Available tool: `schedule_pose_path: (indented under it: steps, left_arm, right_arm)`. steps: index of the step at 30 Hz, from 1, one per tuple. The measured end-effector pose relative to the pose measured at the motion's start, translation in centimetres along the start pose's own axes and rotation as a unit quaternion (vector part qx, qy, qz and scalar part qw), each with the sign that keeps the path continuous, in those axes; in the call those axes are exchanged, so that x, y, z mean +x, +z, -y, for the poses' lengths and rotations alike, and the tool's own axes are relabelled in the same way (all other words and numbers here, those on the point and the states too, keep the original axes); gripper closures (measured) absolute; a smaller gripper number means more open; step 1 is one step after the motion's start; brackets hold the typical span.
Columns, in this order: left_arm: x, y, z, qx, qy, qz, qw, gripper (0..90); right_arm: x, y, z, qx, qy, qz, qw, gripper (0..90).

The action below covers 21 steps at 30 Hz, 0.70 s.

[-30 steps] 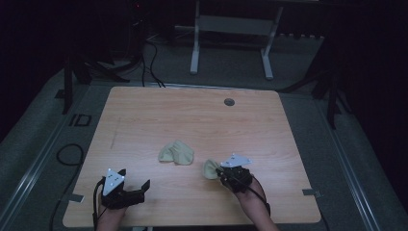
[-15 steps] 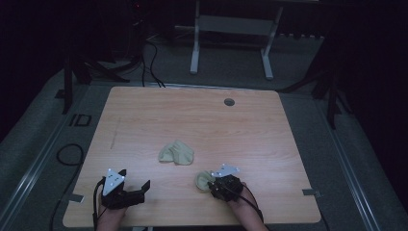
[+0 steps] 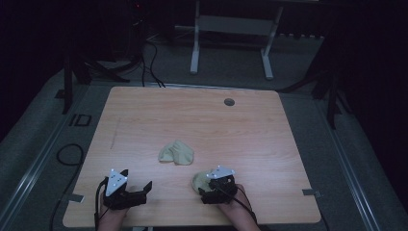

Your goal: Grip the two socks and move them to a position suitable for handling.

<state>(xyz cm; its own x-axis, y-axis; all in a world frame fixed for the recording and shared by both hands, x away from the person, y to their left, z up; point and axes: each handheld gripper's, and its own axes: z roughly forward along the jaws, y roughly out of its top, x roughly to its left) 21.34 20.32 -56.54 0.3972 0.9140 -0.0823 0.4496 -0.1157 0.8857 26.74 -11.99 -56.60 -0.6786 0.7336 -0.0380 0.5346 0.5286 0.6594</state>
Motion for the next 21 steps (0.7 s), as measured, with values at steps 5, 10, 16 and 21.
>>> schedule_pose_path:
  steps: [5, 10, 16, 21]
  left_arm:
    - [-0.7, 0.3, -0.3, 0.010, 0.009, 0.016, 0.9998, 1.2]
    - [-2.5, 0.7, -1.1, 0.014, 0.036, 0.050, 0.9980, 7.5]
    - [-5.3, 1.1, -1.9, 0.025, 0.080, 0.107, 0.9907, 27.7]
    - [-7.7, 1.7, -3.0, 0.025, 0.120, 0.156, 0.9800, 59.1]
  right_arm:
    - [0.4, -0.6, -0.5, -0.008, -0.002, -0.010, 0.9999, 18.4]
    - [-0.2, -2.5, -1.1, -0.032, -0.016, -0.008, 0.9993, 22.4]
    - [-1.1, -4.5, -1.1, -0.045, -0.012, -0.009, 0.9988, 37.7]
    - [-1.5, -5.7, -0.3, -0.051, -0.006, -0.018, 0.9985, 41.2]
